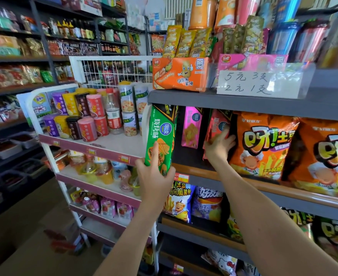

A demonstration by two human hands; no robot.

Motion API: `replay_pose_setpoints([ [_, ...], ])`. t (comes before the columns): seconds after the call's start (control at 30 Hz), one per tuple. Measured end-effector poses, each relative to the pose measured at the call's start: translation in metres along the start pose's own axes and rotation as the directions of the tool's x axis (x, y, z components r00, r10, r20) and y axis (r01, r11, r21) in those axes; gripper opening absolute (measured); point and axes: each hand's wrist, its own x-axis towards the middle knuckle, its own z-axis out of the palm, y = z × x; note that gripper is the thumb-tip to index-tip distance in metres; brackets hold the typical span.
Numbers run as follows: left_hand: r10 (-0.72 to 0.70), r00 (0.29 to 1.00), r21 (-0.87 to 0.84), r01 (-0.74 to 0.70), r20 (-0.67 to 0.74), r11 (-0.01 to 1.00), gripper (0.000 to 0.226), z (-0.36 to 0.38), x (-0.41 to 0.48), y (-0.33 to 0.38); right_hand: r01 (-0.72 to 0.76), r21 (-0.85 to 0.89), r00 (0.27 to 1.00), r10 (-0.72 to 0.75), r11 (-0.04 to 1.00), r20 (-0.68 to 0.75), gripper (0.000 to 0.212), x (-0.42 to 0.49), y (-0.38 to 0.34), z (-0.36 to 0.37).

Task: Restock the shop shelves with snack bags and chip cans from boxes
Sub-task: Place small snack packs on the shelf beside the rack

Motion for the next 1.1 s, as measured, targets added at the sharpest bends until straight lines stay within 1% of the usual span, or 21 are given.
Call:
replay_pose_setpoints([
  [0.1,-0.009,0.999,-0.003,0.01,0.033,1.0,0.086,0.006,0.0,0.002,-0.014,-0.036,0.999,0.015,0.999,0.048,0.092,0.004,-0.001,-0.003],
  [0.2,-0.004,0.999,-0.049,0.006,0.045,0.999,0.087,0.018,-0.003,0.003,0.006,-0.049,0.998,-0.002,0.999,0.064,0.094,0.002,0.001,-0.006],
  [0.27,0.019,0.999,-0.088,-0.015,0.048,0.996,0.088,0.027,-0.009,0.003,0.077,-0.053,0.996,-0.075,0.996,0.042,0.093,-0.004,0.002,-0.008],
  [0.37,0.055,0.993,-0.093,-0.045,0.1,0.995,0.087,0.036,-0.016,0.006,0.211,-0.033,0.977,-0.211,0.977,0.008,0.081,-0.016,0.003,-0.013],
  [0.47,0.066,0.992,-0.1,-0.055,0.108,0.993,0.087,0.041,-0.01,0.013,0.283,0.057,0.955,-0.287,0.957,0.074,0.068,-0.023,0.002,-0.018],
  [0.57,0.11,0.992,-0.075,-0.104,0.07,0.992,0.084,0.043,0.009,0.026,0.231,0.086,0.963,-0.24,0.969,0.122,0.062,-0.019,0.003,-0.024],
  [0.63,0.133,0.987,-0.031,-0.131,0.09,0.991,0.083,0.044,0.026,0.034,0.167,0.095,0.976,-0.178,0.981,0.128,0.065,-0.015,0.005,-0.025],
  [0.73,0.168,0.975,0.004,-0.171,0.146,0.985,0.084,0.052,0.048,0.037,0.107,0.1,0.983,-0.12,0.989,0.141,0.082,-0.01,0.009,-0.021],
  [0.83,0.189,0.964,0.017,-0.195,0.188,0.981,0.088,0.067,0.061,0.028,0.107,0.045,0.975,-0.114,0.993,0.193,0.1,-0.006,0.012,-0.015],
  [0.93,0.214,0.948,-0.019,-0.215,0.234,0.976,0.098,0.081,0.071,0.019,0.133,-0.036,0.971,-0.123,0.99,0.206,0.106,-0.003,0.015,-0.009],
  [1.0,0.191,0.935,0.003,-0.201,0.298,0.98,0.105,0.088,0.079,0.019,0.12,-0.057,0.973,-0.106,0.991,0.204,0.106,-0.001,0.016,-0.005],
  [1.1,0.09,0.922,0.117,-0.144,0.377,0.983,0.109,0.097,0.095,0.025,0.089,-0.079,0.982,-0.074,0.993,0.175,0.108,0.002,0.019,0.003],
])
